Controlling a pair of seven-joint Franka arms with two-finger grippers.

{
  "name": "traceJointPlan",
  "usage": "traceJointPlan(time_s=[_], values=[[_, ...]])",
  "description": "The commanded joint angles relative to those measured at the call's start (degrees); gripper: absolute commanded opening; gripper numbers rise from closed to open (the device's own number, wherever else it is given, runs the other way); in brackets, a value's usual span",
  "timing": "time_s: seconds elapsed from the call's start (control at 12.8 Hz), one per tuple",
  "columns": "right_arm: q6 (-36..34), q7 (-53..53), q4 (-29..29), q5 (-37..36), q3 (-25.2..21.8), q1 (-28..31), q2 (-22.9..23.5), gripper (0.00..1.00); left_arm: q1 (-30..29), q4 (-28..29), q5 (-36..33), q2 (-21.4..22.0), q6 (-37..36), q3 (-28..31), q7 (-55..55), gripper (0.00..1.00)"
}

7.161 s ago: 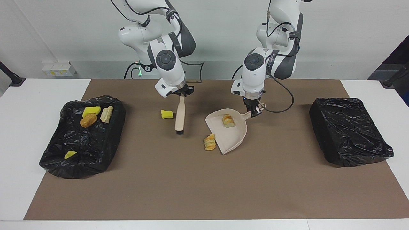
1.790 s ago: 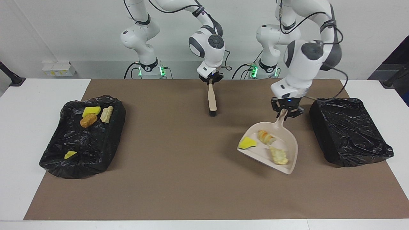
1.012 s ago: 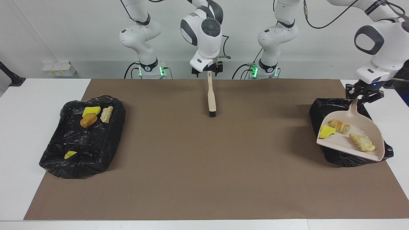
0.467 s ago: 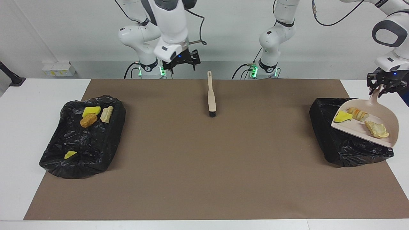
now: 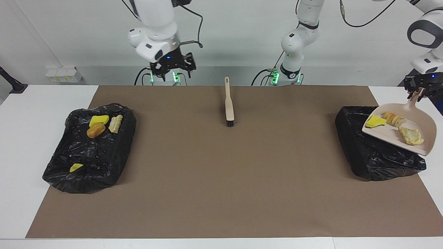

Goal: Sweep and dump trash in bin
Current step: 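Carry the dustpan over the nearby bin with the left gripper and tip it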

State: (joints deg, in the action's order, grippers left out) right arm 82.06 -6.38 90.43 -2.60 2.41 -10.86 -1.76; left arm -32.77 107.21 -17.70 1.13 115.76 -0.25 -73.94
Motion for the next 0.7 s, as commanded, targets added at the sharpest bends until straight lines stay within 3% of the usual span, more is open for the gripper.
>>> traceJointPlan(time_s=[0.0,0.16,0.31,0.47,0.62], values=[[-0.68,1.20,-1.30,-2.06,0.66,3.90,0.45,1.00,0.42,-0.43,-6.18,-0.26,-0.79,-0.36,-1.11,0.00],[-0.85,3.46,-1.31,-1.37,0.84,8.64,-0.08,1.00,4.19,-1.21,-16.87,-0.52,-4.21,-0.62,-1.47,0.00],[-0.59,4.00,-2.61,-0.92,1.01,12.43,-0.78,1.00,8.85,-1.65,-22.97,-0.43,-9.74,-0.71,-1.29,0.00],[-0.68,4.44,-4.55,-0.92,0.75,13.41,-0.61,1.00,14.29,-2.00,-28.76,-0.69,-12.83,-0.89,-1.03,0.00],[-0.58,6.20,-4.64,0.04,-2.92,12.27,-0.61,1.00,18.34,-3.66,-34.05,-1.48,-15.38,-0.98,0.02,0.00]])
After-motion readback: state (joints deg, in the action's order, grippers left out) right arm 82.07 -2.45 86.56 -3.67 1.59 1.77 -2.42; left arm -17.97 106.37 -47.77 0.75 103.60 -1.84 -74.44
